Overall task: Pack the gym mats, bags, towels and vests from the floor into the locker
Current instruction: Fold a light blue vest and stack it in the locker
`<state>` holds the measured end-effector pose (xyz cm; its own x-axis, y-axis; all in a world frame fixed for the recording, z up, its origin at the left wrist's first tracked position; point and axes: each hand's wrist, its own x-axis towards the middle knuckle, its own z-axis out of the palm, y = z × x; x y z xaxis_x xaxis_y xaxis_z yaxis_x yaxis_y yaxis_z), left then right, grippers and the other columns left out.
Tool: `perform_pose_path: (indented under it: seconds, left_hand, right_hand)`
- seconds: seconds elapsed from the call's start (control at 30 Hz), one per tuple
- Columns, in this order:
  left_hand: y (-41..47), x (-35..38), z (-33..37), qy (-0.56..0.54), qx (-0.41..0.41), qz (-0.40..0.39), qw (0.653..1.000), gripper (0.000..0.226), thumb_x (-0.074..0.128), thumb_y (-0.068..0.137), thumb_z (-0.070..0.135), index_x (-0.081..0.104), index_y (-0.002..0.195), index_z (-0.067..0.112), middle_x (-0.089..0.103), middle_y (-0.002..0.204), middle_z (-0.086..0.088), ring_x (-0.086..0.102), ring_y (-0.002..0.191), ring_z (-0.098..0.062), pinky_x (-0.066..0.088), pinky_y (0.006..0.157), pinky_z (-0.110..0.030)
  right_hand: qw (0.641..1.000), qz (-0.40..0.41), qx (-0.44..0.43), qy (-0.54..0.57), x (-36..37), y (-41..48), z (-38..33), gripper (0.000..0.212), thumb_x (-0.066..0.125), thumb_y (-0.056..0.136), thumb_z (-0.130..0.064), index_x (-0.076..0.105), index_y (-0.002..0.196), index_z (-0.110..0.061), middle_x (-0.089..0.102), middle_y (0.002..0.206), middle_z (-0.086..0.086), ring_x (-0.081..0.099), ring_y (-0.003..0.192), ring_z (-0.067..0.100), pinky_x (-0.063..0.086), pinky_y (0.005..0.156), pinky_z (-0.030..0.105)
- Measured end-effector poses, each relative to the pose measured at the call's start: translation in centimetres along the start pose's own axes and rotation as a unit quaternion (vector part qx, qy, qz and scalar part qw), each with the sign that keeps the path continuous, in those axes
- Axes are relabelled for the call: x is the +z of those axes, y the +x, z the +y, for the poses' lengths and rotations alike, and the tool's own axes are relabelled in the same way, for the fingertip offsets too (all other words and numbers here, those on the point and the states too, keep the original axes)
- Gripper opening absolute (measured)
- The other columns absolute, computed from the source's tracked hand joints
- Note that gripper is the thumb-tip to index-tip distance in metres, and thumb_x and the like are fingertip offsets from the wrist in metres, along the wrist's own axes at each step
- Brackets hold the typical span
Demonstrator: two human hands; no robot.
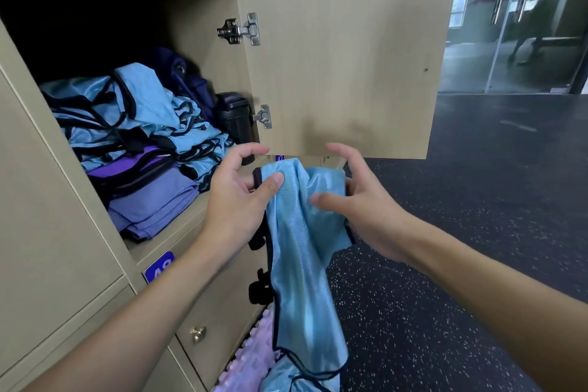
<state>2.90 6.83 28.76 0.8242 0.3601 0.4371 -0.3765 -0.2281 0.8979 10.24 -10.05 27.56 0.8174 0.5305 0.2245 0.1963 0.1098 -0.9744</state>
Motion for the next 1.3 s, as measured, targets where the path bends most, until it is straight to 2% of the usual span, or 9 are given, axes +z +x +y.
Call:
perform_pose_path:
  seconds: [0.17,0.33,0.5,0.67,0.77,0.87,0.97,1.17,1.3]
  left_hand:
    - [0.0,0.4,0.5,0.008,-0.005,-0.022,1.000,0.033,0.069,0.092,0.007,0.056,0.113,0.029,0.075,0.085,-0.021,0.066,0.080,-0.055,0.051,0.074,-0.072]
    - [-0.1,0.4,0.3,-0.014,-0.036,-0.010,0.999,0.045,0.069,0.091,0.005,0.047,0.122,0.031,0.076,0.094,-0.015,0.070,0.087,-0.041,0.054,0.086,-0.064]
    - [-1.9,1.1,-1.3,0.032,-0.071,-0.064,0.995,0.098,0.085,0.075,0.008,0.025,0.144,0.043,0.074,0.109,-0.001,0.071,0.098,-0.015,0.056,0.090,-0.031]
    - [-2.7,2.1,-1.1,0.072,0.001,-0.060,0.996,0.092,0.079,0.082,0.004,0.026,0.151,0.033,0.035,0.143,0.030,0.033,0.119,0.032,0.030,0.092,0.005]
    - [-1.8,1.8,-1.1,0.043,0.019,-0.022,0.999,0.088,0.080,0.082,0.006,0.031,0.149,0.034,0.039,0.150,0.016,0.040,0.133,0.010,0.039,0.108,-0.015]
    - [-0.8,1.0,-0.8,-0.001,0.010,0.034,0.999,0.082,0.080,0.079,0.008,0.039,0.144,0.037,0.053,0.136,0.018,0.055,0.125,-0.008,0.049,0.106,-0.041]
    - [0.3,-0.1,-0.6,-0.003,-0.020,0.070,0.997,0.071,0.082,0.077,0.012,0.050,0.134,0.040,0.066,0.115,0.012,0.066,0.106,-0.016,0.052,0.101,-0.049]
    - [1.7,-2.1,0.5,0.012,-0.071,0.071,0.995,0.058,0.084,0.072,0.017,0.058,0.117,0.043,0.065,0.120,-0.022,0.068,0.099,-0.030,0.053,0.095,-0.059]
    - [1.9,-2.6,0.7,0.017,-0.081,0.080,0.993,0.050,0.079,0.082,0.008,0.059,0.114,0.040,0.066,0.108,-0.027,0.065,0.087,-0.034,0.052,0.094,-0.061]
  right_hand:
    - [0.998,-0.049,-0.003,-0.032,1.0,0.0,0.6,0.110,0.092,0.063,-0.026,0.024,0.142,-0.061,0.033,0.154,-0.009,0.040,0.140,0.014,0.039,0.114,0.044]
    - [1.000,-0.009,-0.023,-0.011,1.2,0.3,0.2,0.087,0.082,0.077,-0.005,0.036,0.140,-0.044,0.067,0.113,0.010,0.072,0.093,0.020,0.060,0.085,0.038]
    - [0.992,0.102,-0.052,-0.046,0.7,0.7,-0.2,0.085,0.082,0.079,-0.011,0.034,0.141,-0.044,0.050,0.131,0.001,0.057,0.119,0.021,0.054,0.096,0.041]
    - [0.994,0.108,-0.026,-0.001,-0.2,0.9,-0.6,0.091,0.082,0.080,-0.019,0.026,0.145,-0.048,0.038,0.134,-0.012,0.054,0.119,0.002,0.053,0.094,0.029]
    - [0.998,0.044,0.040,0.016,-0.5,0.9,0.0,0.105,0.088,0.073,-0.026,0.020,0.148,-0.053,0.036,0.151,-0.004,0.056,0.127,0.017,0.050,0.104,0.041]
    - [0.998,0.015,0.062,0.026,-0.8,0.9,0.4,0.101,0.084,0.076,-0.020,0.021,0.150,-0.050,0.055,0.135,0.008,0.068,0.108,0.022,0.055,0.094,0.037]
    - [0.992,0.074,0.050,0.091,-1.0,1.1,0.0,0.074,0.068,0.090,-0.006,0.031,0.145,-0.041,0.059,0.096,0.018,0.065,0.077,0.021,0.054,0.066,0.033]
    - [0.969,0.234,0.037,0.064,-2.5,2.2,-0.3,0.048,0.059,0.096,-0.009,0.043,0.134,-0.034,0.048,0.093,0.010,0.049,0.081,0.020,0.045,0.071,0.037]
    - [0.985,0.121,0.057,0.110,-2.5,1.6,-1.3,0.069,0.071,0.090,-0.013,0.034,0.141,-0.040,0.064,0.113,0.020,0.068,0.089,0.024,0.058,0.082,0.045]
